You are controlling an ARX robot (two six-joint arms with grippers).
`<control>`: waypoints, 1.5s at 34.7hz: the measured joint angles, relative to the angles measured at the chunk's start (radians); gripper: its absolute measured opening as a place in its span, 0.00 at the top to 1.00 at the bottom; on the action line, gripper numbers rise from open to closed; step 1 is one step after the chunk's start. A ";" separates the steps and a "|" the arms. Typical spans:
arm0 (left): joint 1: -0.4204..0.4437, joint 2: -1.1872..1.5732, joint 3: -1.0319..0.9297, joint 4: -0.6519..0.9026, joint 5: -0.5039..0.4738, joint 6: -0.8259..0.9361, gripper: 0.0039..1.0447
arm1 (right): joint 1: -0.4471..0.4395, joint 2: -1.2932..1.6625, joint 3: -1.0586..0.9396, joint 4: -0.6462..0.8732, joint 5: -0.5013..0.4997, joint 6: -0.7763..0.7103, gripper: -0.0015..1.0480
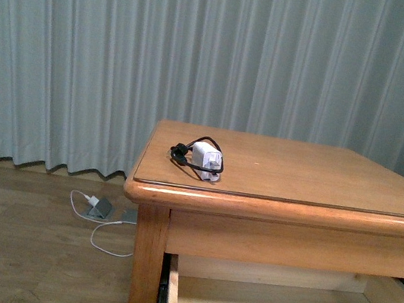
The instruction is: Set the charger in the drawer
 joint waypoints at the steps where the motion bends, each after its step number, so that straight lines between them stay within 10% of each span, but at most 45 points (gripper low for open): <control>1: 0.000 0.000 0.000 0.000 0.000 0.000 0.06 | 0.000 0.000 0.000 0.000 0.000 0.000 0.09; 6: 0.000 0.000 0.000 0.000 0.000 0.000 0.06 | 0.000 0.000 0.000 0.000 0.000 0.000 0.09; 9: -0.114 0.083 0.004 0.047 -0.339 -0.140 0.06 | 0.000 0.000 0.000 0.000 0.000 0.000 0.09; 12: -0.169 0.227 0.028 0.115 -0.480 -0.257 0.06 | 0.000 0.000 0.000 0.000 0.000 0.000 0.09; 27: -0.252 1.098 0.552 0.486 -0.117 -0.090 0.06 | 0.000 0.000 0.000 0.000 0.000 0.000 0.09; 52: -0.414 1.908 1.328 0.411 0.011 0.060 0.06 | 0.000 0.000 0.000 0.000 0.000 0.000 0.09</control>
